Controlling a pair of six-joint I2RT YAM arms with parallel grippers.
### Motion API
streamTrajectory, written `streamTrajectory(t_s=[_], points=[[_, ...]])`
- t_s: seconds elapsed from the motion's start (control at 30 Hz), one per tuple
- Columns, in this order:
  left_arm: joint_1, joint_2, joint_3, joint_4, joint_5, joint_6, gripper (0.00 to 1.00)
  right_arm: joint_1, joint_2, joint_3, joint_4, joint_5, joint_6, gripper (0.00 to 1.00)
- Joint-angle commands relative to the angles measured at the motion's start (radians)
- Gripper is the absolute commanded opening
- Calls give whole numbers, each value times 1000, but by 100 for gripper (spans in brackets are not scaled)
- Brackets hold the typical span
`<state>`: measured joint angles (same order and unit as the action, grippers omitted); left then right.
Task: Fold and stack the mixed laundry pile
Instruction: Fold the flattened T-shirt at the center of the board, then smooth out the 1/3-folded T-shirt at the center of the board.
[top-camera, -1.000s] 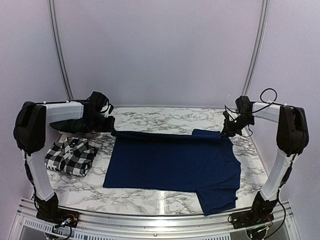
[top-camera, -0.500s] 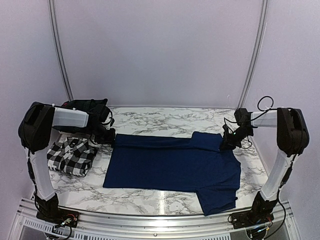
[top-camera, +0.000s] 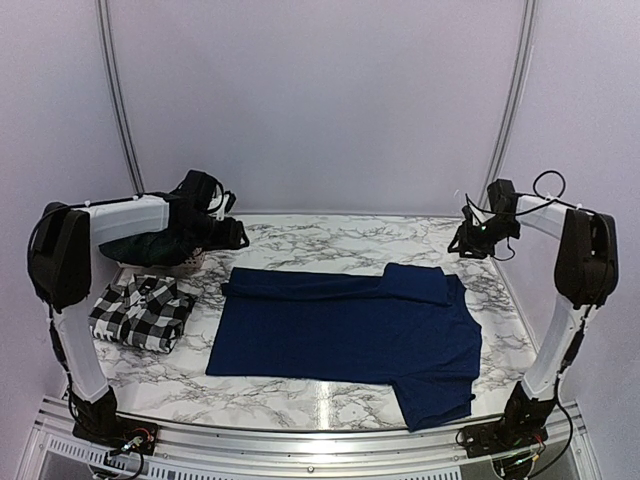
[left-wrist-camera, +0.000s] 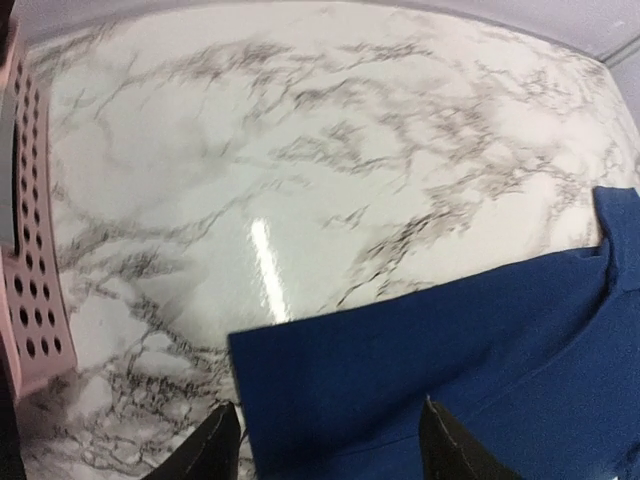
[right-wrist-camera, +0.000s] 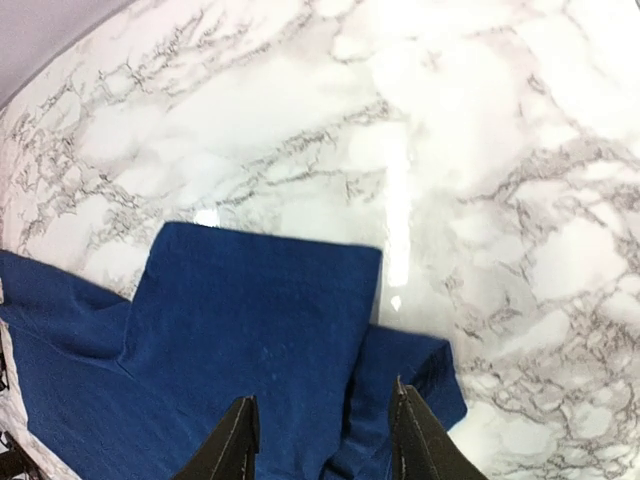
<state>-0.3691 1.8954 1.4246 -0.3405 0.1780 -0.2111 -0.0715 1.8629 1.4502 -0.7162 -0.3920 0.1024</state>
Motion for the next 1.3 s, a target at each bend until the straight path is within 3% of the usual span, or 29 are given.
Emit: streamTrajectory(t_s=[0.0, 0.2, 0.43, 0.83, 0.93, 1.0, 1.07, 1.27], points=[[-76, 84, 161, 21, 70, -4, 67, 5, 92, 77, 15, -69, -5, 41], [-226, 395, 565, 26, 103, -120, 68, 6, 170, 110, 41, -83, 14, 40], [-328, 765, 1035, 50, 122, -301, 68, 7, 234, 146, 53, -65, 18, 42], [-360, 749, 899, 125, 88, -325, 69, 24, 383, 257, 15, -74, 1, 38], [-352, 727, 873, 124, 76, -314, 69, 39, 384, 267, 13, -96, -2, 27], [-342, 709, 850, 123, 64, -323, 68, 51, 364, 267, 10, -112, -11, 10], [-315, 687, 809, 124, 59, -346, 68, 65, 321, 255, 7, -129, -18, 0], [-266, 581, 701, 126, 31, -309, 67, 113, 150, 149, 20, -143, -16, 0]])
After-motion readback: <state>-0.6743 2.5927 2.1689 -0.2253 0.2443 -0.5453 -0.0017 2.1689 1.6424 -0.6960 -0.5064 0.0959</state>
